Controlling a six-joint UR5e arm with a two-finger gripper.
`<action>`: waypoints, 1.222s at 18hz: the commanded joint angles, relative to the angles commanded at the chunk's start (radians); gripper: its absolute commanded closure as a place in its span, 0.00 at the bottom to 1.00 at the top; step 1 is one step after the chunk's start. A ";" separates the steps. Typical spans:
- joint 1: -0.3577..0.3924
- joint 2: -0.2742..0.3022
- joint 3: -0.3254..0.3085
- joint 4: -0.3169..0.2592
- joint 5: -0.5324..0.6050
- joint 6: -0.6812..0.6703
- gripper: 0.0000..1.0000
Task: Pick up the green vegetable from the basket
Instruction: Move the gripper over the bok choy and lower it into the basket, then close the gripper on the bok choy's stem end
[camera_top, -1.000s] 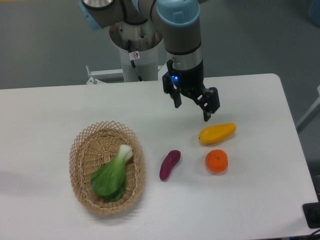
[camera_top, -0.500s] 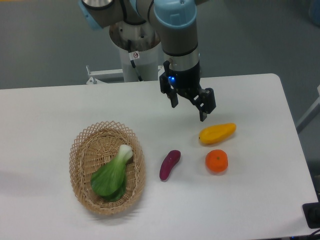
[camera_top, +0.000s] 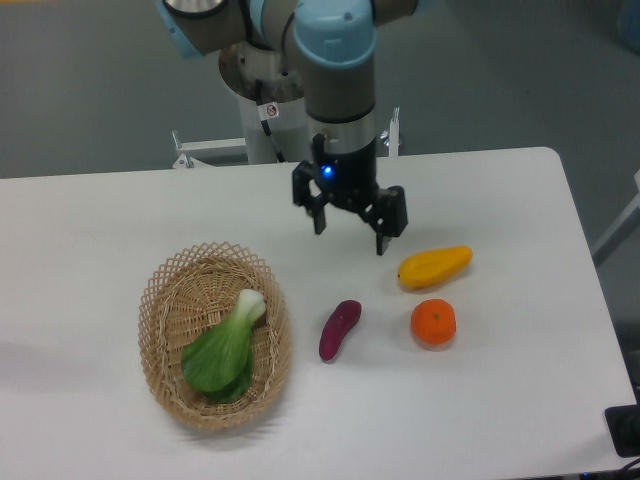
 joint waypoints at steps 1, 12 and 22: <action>-0.011 -0.012 0.000 0.000 0.000 -0.026 0.00; -0.163 -0.175 -0.028 0.012 0.011 -0.033 0.00; -0.219 -0.265 -0.069 0.057 0.038 0.007 0.00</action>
